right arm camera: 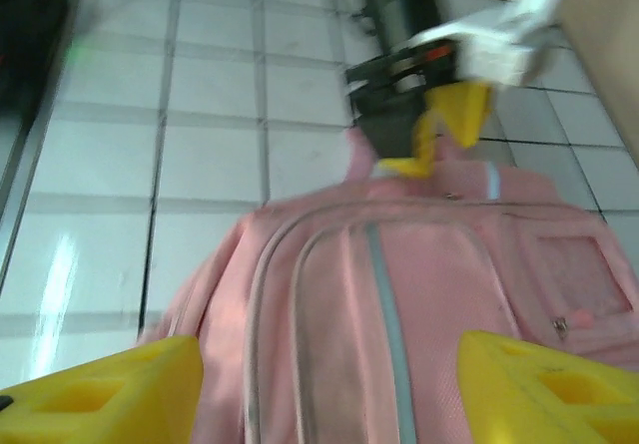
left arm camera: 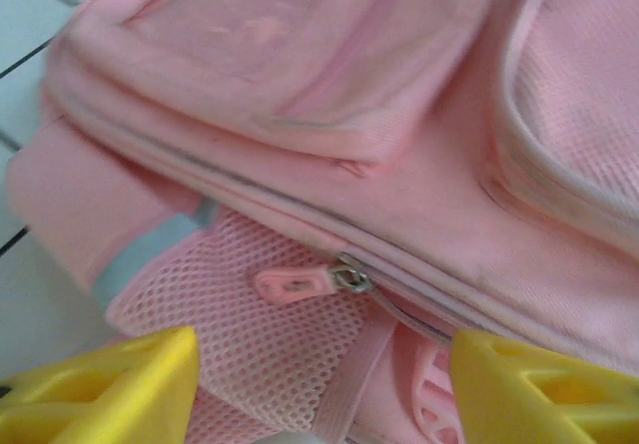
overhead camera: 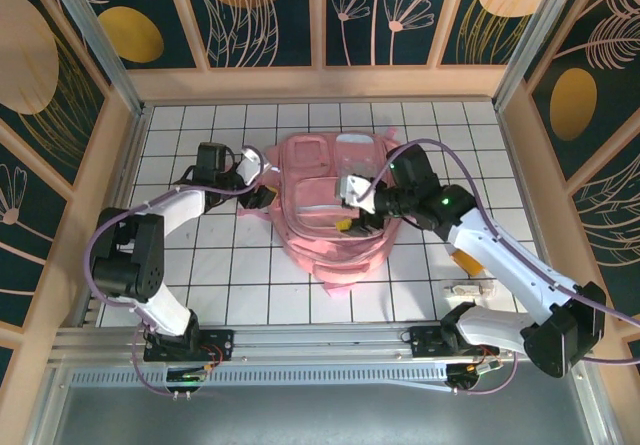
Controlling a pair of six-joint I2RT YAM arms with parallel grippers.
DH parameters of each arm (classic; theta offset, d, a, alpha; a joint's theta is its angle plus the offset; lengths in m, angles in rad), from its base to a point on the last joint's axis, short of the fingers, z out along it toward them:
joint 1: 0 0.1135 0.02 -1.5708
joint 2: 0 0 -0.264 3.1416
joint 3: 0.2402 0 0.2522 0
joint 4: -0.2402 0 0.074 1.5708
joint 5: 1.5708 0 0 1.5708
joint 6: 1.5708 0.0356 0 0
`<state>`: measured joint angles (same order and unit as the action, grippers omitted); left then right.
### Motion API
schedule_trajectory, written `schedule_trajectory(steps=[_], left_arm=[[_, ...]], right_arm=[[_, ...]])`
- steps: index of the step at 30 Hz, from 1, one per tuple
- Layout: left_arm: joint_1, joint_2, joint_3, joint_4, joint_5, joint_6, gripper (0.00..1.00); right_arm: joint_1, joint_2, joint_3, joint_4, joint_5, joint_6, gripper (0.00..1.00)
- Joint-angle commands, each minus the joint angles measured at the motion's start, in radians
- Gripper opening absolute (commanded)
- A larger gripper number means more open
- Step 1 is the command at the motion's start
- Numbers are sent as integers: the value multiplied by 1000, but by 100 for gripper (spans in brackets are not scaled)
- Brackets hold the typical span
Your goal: Pack books, pencil case, and school supplies into a backpack
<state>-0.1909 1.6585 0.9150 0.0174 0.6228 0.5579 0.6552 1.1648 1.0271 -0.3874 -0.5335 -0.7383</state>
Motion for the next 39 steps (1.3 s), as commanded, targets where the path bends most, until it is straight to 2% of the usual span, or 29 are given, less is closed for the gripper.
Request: schedule_trajectory(steps=[1, 2, 4, 6, 10, 16, 19, 27, 34, 39], left_arm=[[-1, 36, 39, -107, 90, 370, 65], [-1, 48, 40, -107, 68, 443, 64], [1, 82, 49, -85, 11, 531, 62], [11, 120, 99, -111, 0, 588, 61], [25, 178, 186, -135, 20, 629, 58], [25, 193, 218, -120, 140, 641, 58], [24, 214, 233, -175, 186, 687, 57], [12, 321, 379, -397, 169, 726, 42], [-10, 365, 407, -479, 131, 779, 43], [-43, 366, 392, -458, 84, 796, 42]], right_arm=[[29, -18, -85, 493, 276, 617, 68], [29, -10, -106, 562, 391, 755, 66], [28, 23, -93, 563, 533, 939, 64], [29, 68, -37, 475, 585, 1034, 61], [30, 119, 34, 350, 555, 995, 61], [22, 123, 9, 368, 509, 977, 61], [11, 160, 32, 370, 480, 990, 61], [3, 255, 139, 311, 411, 953, 61], [-12, 262, 138, 303, 399, 951, 61], [-34, 272, 135, 301, 391, 979, 60]])
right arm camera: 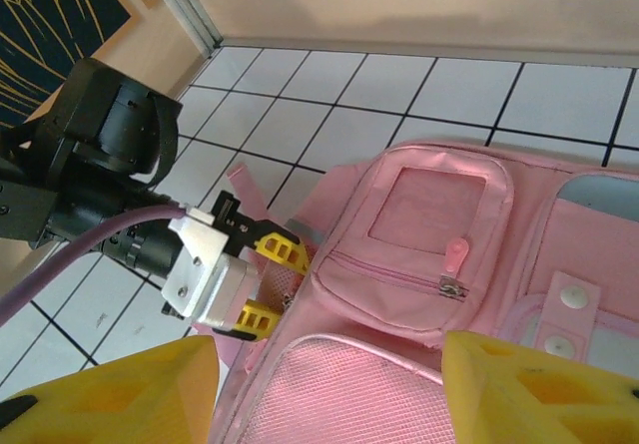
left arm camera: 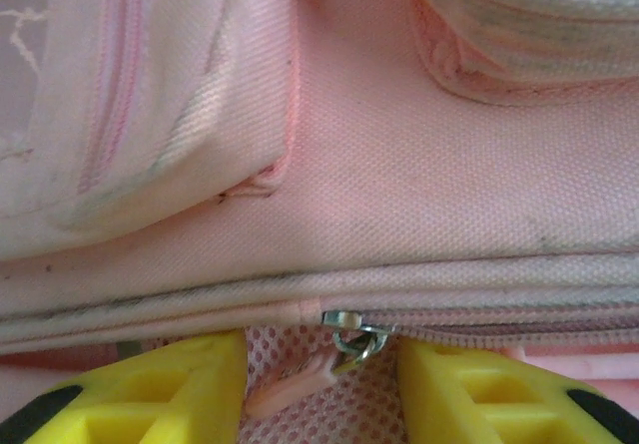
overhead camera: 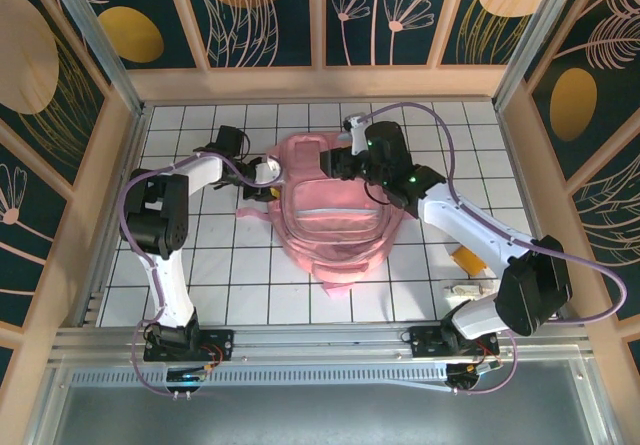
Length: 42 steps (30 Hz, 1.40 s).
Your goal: Pack books, pencil case, and school supplies into a backpack
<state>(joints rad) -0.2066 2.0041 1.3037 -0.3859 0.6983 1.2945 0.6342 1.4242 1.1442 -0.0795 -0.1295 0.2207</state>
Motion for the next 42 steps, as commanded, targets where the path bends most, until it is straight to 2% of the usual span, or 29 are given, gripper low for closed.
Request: schedule_trajectory(steps=[1, 3, 5, 8, 12, 14, 16, 20, 22, 25, 28, 33, 38, 40, 42], left_arm=[[-31, 20, 4, -46, 8, 55, 32], [-32, 18, 11, -47, 8, 55, 14], [-35, -4, 16, -57, 10, 55, 7], [-33, -73, -29, -32, 3, 41, 6], [-33, -206, -145, 76, 42, -52, 1], [-34, -268, -204, 129, 97, -109, 0], [-40, -345, -276, 199, 148, -171, 0], [-63, -438, -424, 356, 174, -254, 0], [-65, -456, -466, 414, 189, -296, 0], [-66, -458, -486, 455, 199, -331, 0], [-66, -452, -482, 480, 202, -353, 0], [-66, -453, -480, 498, 212, -365, 0], [-66, -473, -508, 525, 197, -378, 0], [-66, -478, -515, 527, 186, -386, 0], [-66, -483, -522, 535, 175, -397, 0]], right_arm=[[-15, 16, 20, -6, -13, 34, 60], [-18, 27, 25, -2, -15, 60, 59], [-18, 42, 33, -1, -19, 85, 58], [-18, 86, 69, -18, 10, 179, 53], [-17, 181, 169, -103, 69, 440, 48], [-15, 246, 234, -186, 75, 520, 50], [-2, 334, 319, -273, 70, 526, 54], [48, 496, 520, -397, 63, 430, 60], [92, 570, 614, -447, 120, 337, 61], [143, 676, 763, -524, 191, 205, 61], [173, 763, 866, -603, 219, 154, 61], [207, 819, 876, -614, 166, 117, 62], [228, 875, 901, -674, 364, 108, 60], [235, 897, 903, -680, 434, 103, 56], [244, 916, 916, -687, 490, 100, 46]])
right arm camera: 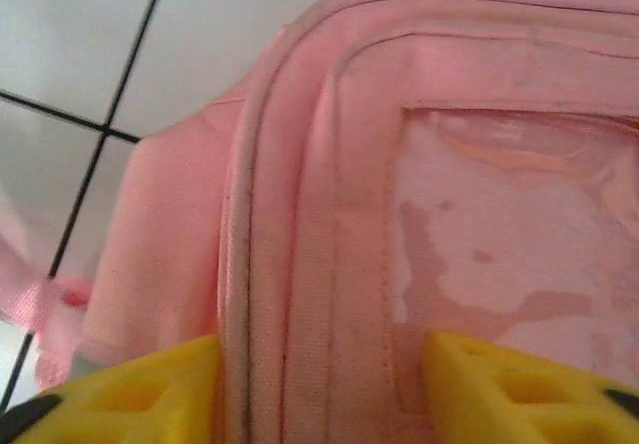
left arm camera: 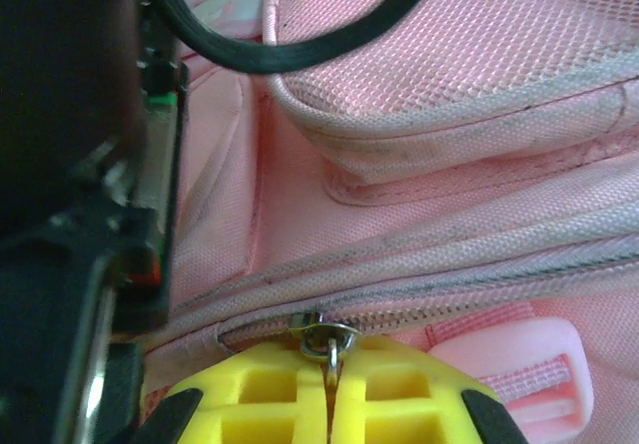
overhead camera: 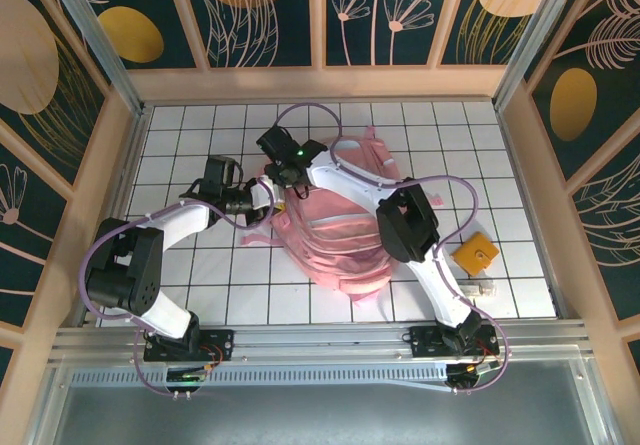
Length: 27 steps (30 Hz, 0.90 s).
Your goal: Pack books, pencil case, and school supplies into a backpack
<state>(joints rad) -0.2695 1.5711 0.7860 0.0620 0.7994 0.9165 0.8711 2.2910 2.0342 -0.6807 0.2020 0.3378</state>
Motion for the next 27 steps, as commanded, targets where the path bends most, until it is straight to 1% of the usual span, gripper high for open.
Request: schedule_trajectory(steps=[1, 3, 5, 7, 9, 11, 13, 16, 20, 22, 25, 27], left_arm=[[-4, -53, -13, 98, 66, -32, 0], [-3, -66, -30, 125, 50, -61, 0], [-3, -74, -47, 143, 37, -84, 0], [-3, -84, -62, 148, 34, -99, 0], [-11, -104, -91, 170, 27, -120, 0], [-36, -129, -129, 188, 4, -122, 0], [-70, -144, -154, 190, -27, -140, 0], [-139, -165, -162, 144, -93, -138, 0], [-200, -193, -168, 121, -138, -211, 0], [-231, -206, -161, 91, -159, -243, 0], [-311, -229, -170, 90, -192, -296, 0], [-368, -237, -184, 117, -190, -355, 0]], right_arm=[[13, 62, 37, -87, 179, -22, 41], [20, 81, 66, -87, 190, -32, 37], [23, 97, 98, -86, 183, -32, 17], [22, 110, 128, -84, 203, -10, 0], [14, 110, 139, -65, 218, 25, 0], [-5, 105, 141, -29, 191, 55, 0], [-32, 107, 148, 10, 156, 73, 0], [-65, 125, 177, 51, 124, 76, 0], [-116, 159, 233, 62, 41, 114, 0], [-134, 162, 225, 100, 1, 121, 0], [-145, 169, 221, 144, -25, 99, 0], [-152, 177, 219, 164, -42, 87, 0]])
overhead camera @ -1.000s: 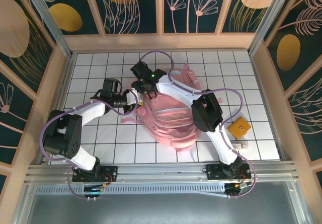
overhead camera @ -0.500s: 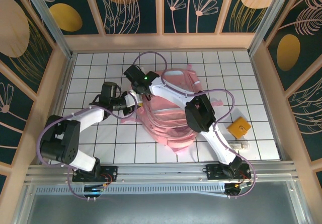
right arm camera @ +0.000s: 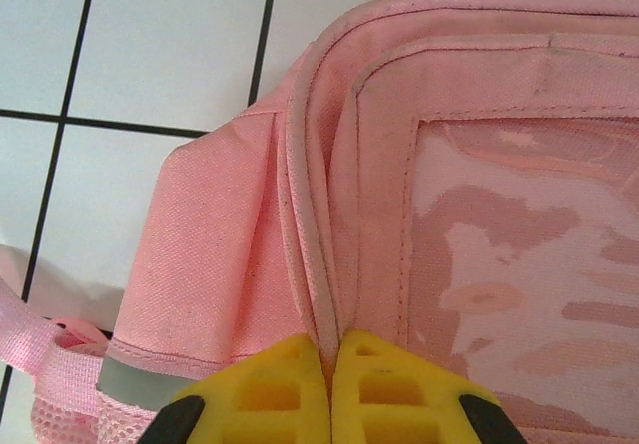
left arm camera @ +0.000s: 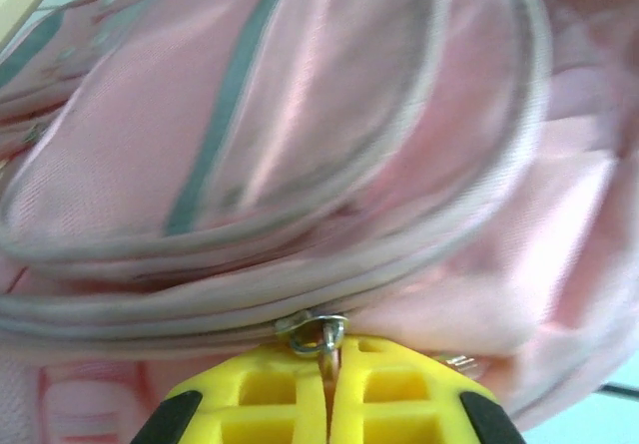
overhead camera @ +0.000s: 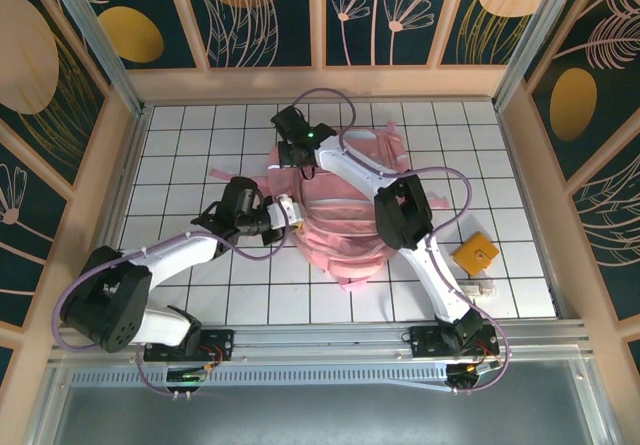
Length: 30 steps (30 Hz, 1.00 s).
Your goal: Pack books, pencil case, and school supplies into a backpack
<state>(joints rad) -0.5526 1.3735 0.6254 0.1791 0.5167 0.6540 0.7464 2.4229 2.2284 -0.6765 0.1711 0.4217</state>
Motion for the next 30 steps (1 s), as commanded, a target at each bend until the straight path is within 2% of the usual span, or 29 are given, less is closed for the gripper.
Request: schedule_trajectory(steps=[1, 5, 9, 10, 12, 15, 17, 19, 21, 24, 26, 28, 30], left_arm=[[-109, -41, -30, 14, 93, -116, 0], [-203, -24, -43, 51, 61, -189, 0], [-266, 32, 13, 70, 101, -261, 2], [-274, 45, 29, 89, 123, -284, 5], [-280, 61, 48, 150, 176, -358, 17], [-280, 63, 72, 163, 213, -389, 31], [-280, 47, 98, 77, 240, -336, 34], [-279, 12, 133, -78, 280, -210, 35], [-278, -48, 164, -248, 273, -48, 35], [-272, -156, 162, -367, 168, 130, 33], [-237, -205, 161, -371, 134, 176, 33], [-176, -221, 178, -378, 153, 208, 33], [-135, -214, 188, -373, 107, 268, 32]], right_arm=[[-31, 48, 22, 168, -20, -1, 0], [-46, 55, 10, 188, -56, -4, 0], [-47, 54, -10, 214, -105, -8, 0], [-46, 53, -13, 215, -116, -10, 0], [-47, 41, -30, 222, -135, -10, 0], [-58, 0, -75, 235, -186, -21, 0], [-74, -37, -109, 232, -229, -27, 11], [-90, -88, -148, 226, -270, -41, 23], [-106, -156, -197, 212, -309, -64, 31], [-130, -289, -305, 205, -343, -76, 39], [-148, -388, -406, 218, -368, -72, 43], [-167, -492, -515, 232, -376, -66, 44], [-187, -599, -640, 245, -367, -60, 44]])
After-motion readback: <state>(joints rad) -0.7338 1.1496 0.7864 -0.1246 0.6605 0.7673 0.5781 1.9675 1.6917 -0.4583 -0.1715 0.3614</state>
